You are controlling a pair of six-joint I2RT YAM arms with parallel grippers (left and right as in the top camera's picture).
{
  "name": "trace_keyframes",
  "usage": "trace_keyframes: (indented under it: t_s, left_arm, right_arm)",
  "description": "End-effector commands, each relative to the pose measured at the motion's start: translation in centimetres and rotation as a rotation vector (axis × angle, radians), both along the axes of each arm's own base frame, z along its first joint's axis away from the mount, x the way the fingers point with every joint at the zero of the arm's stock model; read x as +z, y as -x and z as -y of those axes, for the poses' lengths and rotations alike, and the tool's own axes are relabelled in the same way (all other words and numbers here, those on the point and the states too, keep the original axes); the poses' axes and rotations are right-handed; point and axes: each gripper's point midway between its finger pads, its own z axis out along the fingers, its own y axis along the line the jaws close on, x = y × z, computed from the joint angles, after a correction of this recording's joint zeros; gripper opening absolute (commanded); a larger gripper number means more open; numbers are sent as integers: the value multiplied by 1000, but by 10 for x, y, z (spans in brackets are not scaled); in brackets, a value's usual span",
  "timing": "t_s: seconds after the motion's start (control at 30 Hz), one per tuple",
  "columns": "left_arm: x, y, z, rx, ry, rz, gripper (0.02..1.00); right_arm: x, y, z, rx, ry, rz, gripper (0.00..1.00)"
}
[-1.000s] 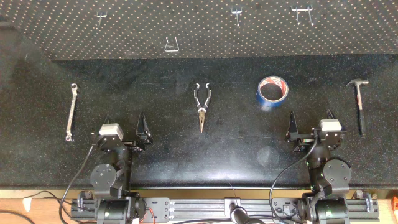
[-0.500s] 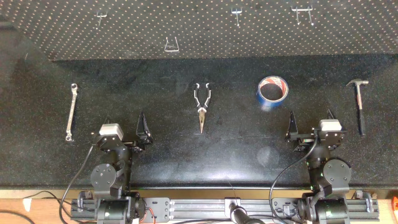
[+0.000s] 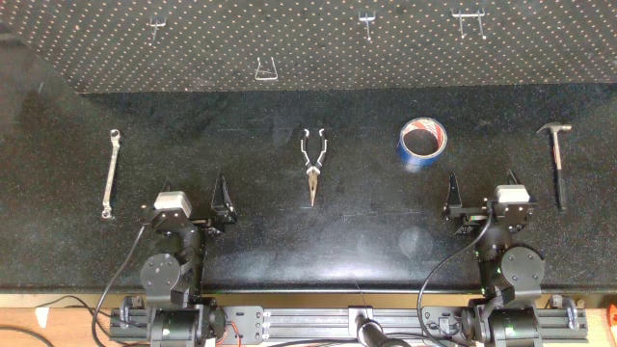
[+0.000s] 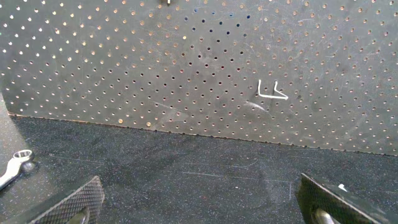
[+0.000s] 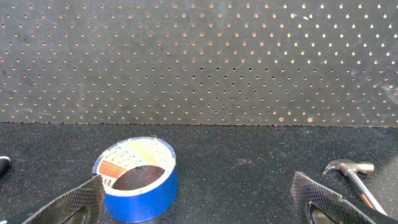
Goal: Place Tools Onto Pegboard
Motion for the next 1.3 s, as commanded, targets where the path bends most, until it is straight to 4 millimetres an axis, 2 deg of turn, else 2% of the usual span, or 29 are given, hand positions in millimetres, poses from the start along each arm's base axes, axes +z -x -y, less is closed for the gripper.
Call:
trace_keyframes:
  t_s: [0.03, 0.1, 0.17, 0.2, 0.27, 0.33, 0.37, 0.43, 0.47, 0.53, 0.57, 0.63, 0.7, 0.83, 0.87, 0.97, 1.07, 1.1, 1.13, 1.17, 1.23, 1.3]
  left_arm:
    - [-1, 0, 3, -18, 14, -1, 996]
    - [0, 0, 5, -33, -4, -1, 996]
    - [10, -2, 0, -25, -175, -37, 996]
    - [14, -5, -7, -17, -267, -96, 993]
    - [5, -14, -33, 19, -376, -326, 993]
    - [-7, -15, -77, 112, -313, -636, 993]
    - [-15, -10, -108, 167, -218, -846, 993]
    - [-25, -5, -148, 214, -123, -1039, 993]
    - [-31, 0, -180, 217, -77, -1171, 996]
    - [-36, 6, -220, 278, -11, -1285, 996]
    - [-42, 1, -236, 225, -43, -1332, 993]
    - [-55, -6, -245, 142, -89, -1378, 993]
    - [-73, -11, -245, 83, -100, -1417, 996]
    - [-128, -22, -230, -38, -70, -1527, 996]
    - [-136, -26, -227, -58, -73, -1543, 996]
    - [-149, -36, -232, -39, -72, -1537, 996]
    - [-157, -37, -233, -41, -71, -1545, 980]
    - [-159, -36, -233, -46, -67, -1552, 750]
    - [-160, -35, -232, -51, -66, -1557, 248]
    - [-161, -35, -232, -52, -64, -1556, 29]
    - [-161, -37, -227, -67, -35, -1537, 27]
    - [-161, -41, -223, 2, 56, -1519, 27]
  right_arm:
    - [-4, 0, -3, 19, 13, -12, 978]
    - [-4, 0, -3, 19, 13, -12, 980]
    - [-4, 0, -3, 19, 13, -12, 978]
    - [-4, 0, -3, 19, 13, -12, 978]
    - [-4, 0, -3, 19, 13, -12, 978]
    - [-4, 0, -3, 19, 13, -12, 978]
    - [-4, 0, -3, 19, 13, -12, 978]
    - [-4, 0, -3, 19, 13, -12, 978]
    - [-4, 0, -3, 19, 13, -12, 978]
    - [-4, 0, -3, 19, 13, -12, 978]
    - [-4, 0, -3, 19, 13, -12, 978]
    - [-4, 0, -3, 19, 13, -12, 978]
    - [-4, 0, -3, 19, 13, -12, 978]
    - [-4, 0, -3, 19, 13, -12, 978]
    - [-4, 0, -3, 19, 13, -12, 978]
    - [-4, 0, -3, 19, 13, -12, 978]
    - [-4, 0, -3, 19, 13, -12, 978]
    - [-4, 0, -3, 19, 13, -12, 978]
    - [-4, 0, -3, 19, 13, -12, 978]
    - [-4, 0, -3, 19, 13, -12, 978]
    - [-4, 0, -3, 19, 13, -12, 980]
    - [-4, 0, -3, 19, 13, -12, 978]
